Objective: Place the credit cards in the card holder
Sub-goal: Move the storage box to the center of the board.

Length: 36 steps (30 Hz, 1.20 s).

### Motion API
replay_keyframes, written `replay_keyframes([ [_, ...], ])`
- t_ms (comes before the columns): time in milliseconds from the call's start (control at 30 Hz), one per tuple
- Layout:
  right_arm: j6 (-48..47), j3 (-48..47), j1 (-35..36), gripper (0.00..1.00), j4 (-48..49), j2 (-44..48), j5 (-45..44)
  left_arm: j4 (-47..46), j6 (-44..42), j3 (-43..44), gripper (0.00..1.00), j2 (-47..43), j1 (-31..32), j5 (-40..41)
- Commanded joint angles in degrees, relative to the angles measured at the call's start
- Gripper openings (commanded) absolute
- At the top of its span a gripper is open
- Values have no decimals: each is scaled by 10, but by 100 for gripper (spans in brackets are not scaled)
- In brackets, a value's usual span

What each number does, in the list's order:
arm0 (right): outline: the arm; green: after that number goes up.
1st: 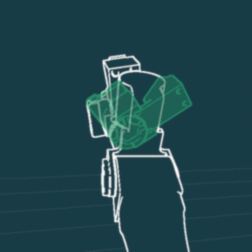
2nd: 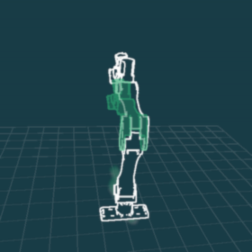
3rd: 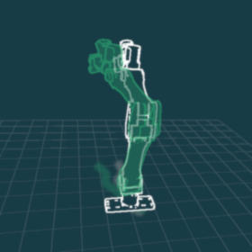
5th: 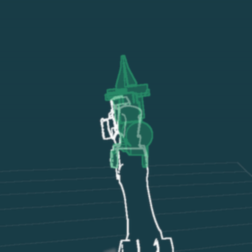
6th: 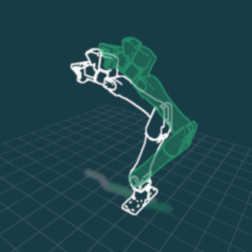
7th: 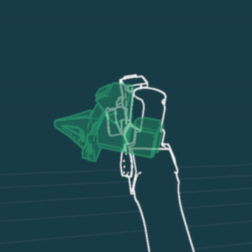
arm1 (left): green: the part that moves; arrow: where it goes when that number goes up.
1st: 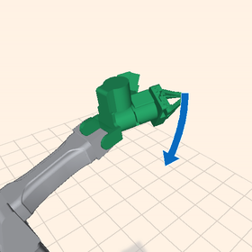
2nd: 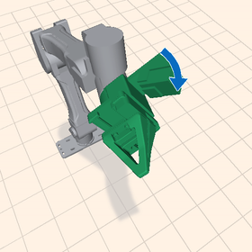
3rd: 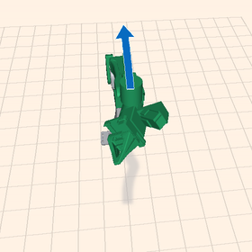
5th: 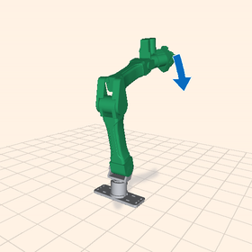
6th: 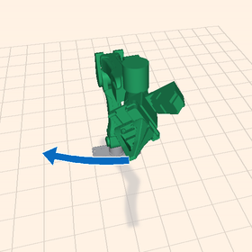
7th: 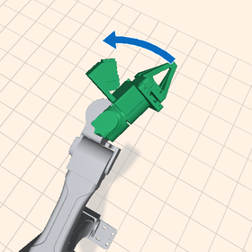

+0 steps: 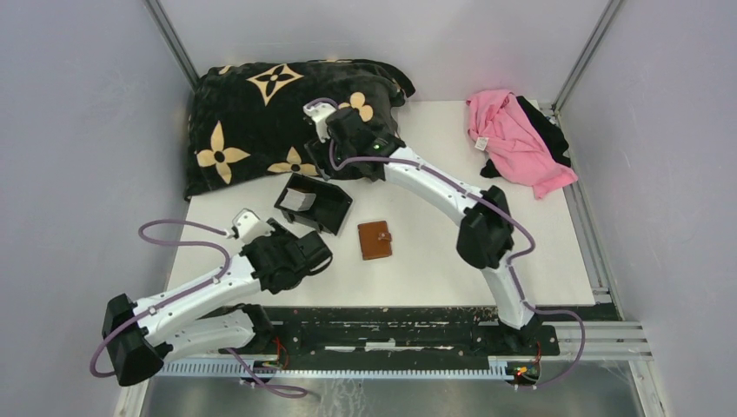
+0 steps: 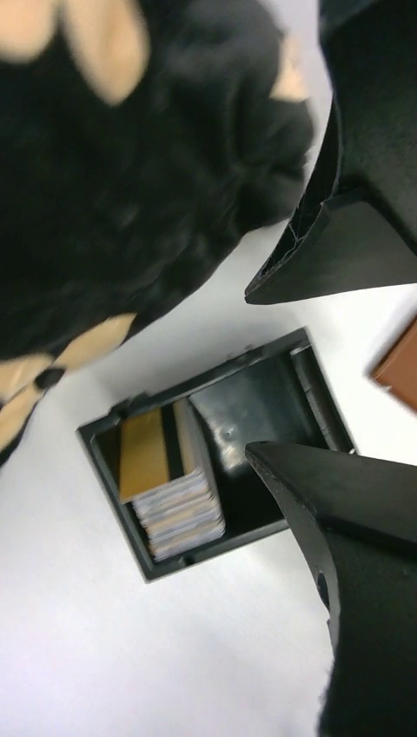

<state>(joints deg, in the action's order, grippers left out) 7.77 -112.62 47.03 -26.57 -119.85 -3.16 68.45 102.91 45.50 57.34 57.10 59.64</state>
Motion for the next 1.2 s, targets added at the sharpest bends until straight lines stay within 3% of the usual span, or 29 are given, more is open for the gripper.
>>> replay_keyframes([
  [0, -53, -211, 3, 66, -149, -116, 99, -29, 25, -35, 51, -44, -97, 4],
  [233, -64, -257, 4, 67, -138, -173, 97, -185, -77, -109, 46, -74, -258, -104],
  [667, -77, -222, -6, 67, -131, -217, 84, -254, -126, -118, 46, -19, -365, -165],
  [1167, -53, -194, -32, 32, -124, -225, 113, -289, -154, -120, 46, 18, -400, -182],
])
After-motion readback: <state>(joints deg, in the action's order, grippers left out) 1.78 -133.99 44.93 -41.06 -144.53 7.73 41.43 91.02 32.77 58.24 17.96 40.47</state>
